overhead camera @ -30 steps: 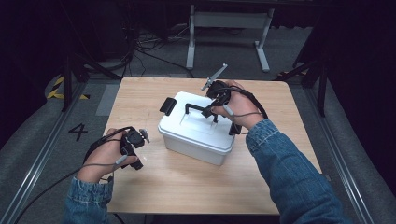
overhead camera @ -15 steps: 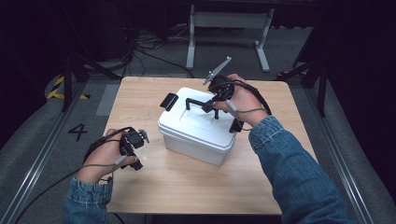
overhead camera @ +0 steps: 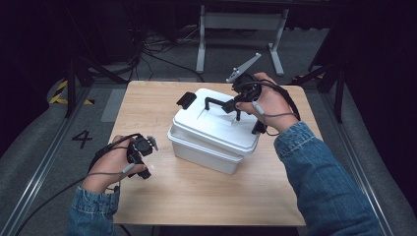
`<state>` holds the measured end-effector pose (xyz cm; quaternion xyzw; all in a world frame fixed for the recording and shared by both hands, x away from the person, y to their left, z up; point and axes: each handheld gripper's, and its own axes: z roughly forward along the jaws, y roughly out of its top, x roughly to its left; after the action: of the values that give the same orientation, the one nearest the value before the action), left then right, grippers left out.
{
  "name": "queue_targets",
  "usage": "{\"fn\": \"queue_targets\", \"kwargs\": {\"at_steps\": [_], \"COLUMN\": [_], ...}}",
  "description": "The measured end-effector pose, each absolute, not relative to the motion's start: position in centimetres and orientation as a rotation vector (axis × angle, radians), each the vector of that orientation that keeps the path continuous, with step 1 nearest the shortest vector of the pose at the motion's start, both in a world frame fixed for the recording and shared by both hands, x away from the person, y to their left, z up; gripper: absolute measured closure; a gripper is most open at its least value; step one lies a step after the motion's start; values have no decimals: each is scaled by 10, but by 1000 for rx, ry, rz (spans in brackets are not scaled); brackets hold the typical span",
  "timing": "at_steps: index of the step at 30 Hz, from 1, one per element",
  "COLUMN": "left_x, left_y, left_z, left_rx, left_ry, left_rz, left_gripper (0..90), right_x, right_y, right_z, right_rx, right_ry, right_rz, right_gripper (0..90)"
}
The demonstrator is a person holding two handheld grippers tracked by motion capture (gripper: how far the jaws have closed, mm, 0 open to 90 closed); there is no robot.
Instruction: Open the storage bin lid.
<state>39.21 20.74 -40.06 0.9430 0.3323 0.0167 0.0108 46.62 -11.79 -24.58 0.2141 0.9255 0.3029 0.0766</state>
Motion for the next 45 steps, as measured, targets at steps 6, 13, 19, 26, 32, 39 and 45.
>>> {"fn": "queue_targets", "kwargs": {"at_steps": [6,13,19,26,32,39,45], "left_x": [393,396,397,397,396,395,394], "left_y": [205,203,200,200,201,203,205], "left_z": [-401,-402,-403,-404,-405,-406,-406], "left_rx": [2942,2953,2957,2965,2967,2962,2957], "left_ry": [1039,1026,1024,1025,1024,1032,1040], "left_rz": [52,50,49,50,50,45,47], "left_gripper": [245,244,243,243,246,246,246], "right_x": [464,461,459,458,459,466,473], "right_y": [-135,-169,-197,-230,-255,-282,-296], "right_z": [-240,-234,-233,-233,-237,-245,-253], "right_rx": [677,760,833,918,1012,1133,1199], "right_ry": [2743,2687,2642,2580,2525,2464,2427], "right_rz": [925,926,927,927,898,876,864], "right_gripper": [844,844,844,844,844,844,844]}}
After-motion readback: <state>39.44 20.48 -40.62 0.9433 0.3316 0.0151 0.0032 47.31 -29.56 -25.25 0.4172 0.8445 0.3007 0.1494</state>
